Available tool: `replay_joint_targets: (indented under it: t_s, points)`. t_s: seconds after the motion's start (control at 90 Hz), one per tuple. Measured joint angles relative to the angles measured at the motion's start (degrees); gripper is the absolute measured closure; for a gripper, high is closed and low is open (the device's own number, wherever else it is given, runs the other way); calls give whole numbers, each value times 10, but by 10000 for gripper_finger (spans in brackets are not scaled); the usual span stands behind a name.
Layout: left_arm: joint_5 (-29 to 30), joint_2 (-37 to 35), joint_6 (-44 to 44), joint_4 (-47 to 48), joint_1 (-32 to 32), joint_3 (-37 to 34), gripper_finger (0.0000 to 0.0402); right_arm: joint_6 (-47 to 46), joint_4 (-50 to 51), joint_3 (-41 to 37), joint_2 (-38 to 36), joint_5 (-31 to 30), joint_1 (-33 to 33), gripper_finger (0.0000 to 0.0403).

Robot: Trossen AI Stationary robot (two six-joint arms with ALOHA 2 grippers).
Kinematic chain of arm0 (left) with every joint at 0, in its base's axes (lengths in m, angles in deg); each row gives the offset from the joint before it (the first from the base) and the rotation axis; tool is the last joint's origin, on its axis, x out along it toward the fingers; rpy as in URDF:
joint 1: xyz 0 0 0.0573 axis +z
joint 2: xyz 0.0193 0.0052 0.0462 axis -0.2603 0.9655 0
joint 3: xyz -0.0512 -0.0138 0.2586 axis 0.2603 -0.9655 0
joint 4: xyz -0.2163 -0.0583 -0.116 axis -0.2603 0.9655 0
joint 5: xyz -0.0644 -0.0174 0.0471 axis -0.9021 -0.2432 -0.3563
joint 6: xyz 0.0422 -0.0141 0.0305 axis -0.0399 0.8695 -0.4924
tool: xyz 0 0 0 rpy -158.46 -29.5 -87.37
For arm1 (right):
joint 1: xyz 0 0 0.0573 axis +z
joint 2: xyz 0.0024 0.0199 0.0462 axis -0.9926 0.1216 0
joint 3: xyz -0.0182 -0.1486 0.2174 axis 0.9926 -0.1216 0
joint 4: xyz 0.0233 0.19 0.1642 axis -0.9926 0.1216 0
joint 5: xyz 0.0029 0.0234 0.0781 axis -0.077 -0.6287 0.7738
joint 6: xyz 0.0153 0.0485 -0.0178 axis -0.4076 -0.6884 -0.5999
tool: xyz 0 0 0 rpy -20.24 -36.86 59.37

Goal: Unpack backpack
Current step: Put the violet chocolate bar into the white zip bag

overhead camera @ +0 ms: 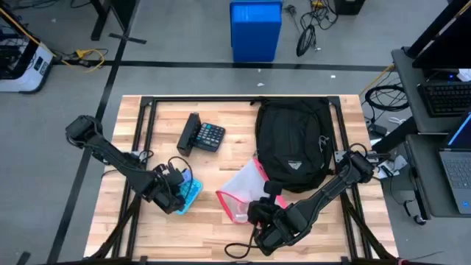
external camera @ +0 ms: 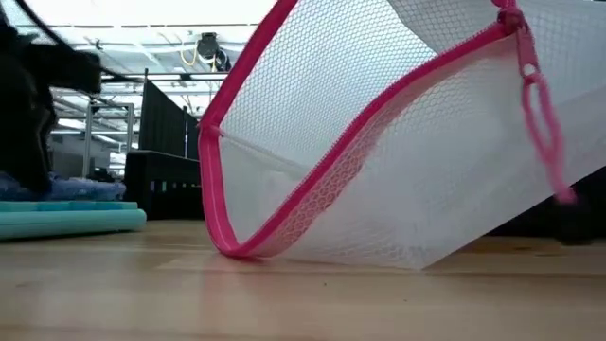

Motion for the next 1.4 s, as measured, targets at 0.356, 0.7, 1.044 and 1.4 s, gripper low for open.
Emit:
replay_joint_targets:
  t_s: [0.356,0.7,1.044,1.4]
  points:
    - [34,-15,-91,-191,-39,69,348,0,0,0,0,0,0,403]
    - [69,76,-223,-469,-39,70,348,0,0,0,0,0,-1,403]
    - [39,211,-265,-678,42,76,348,4,-15,0,0,0,-7,403]
    - [22,277,-342,-718,115,156,348,14,-16,0,0,0,-7,403]
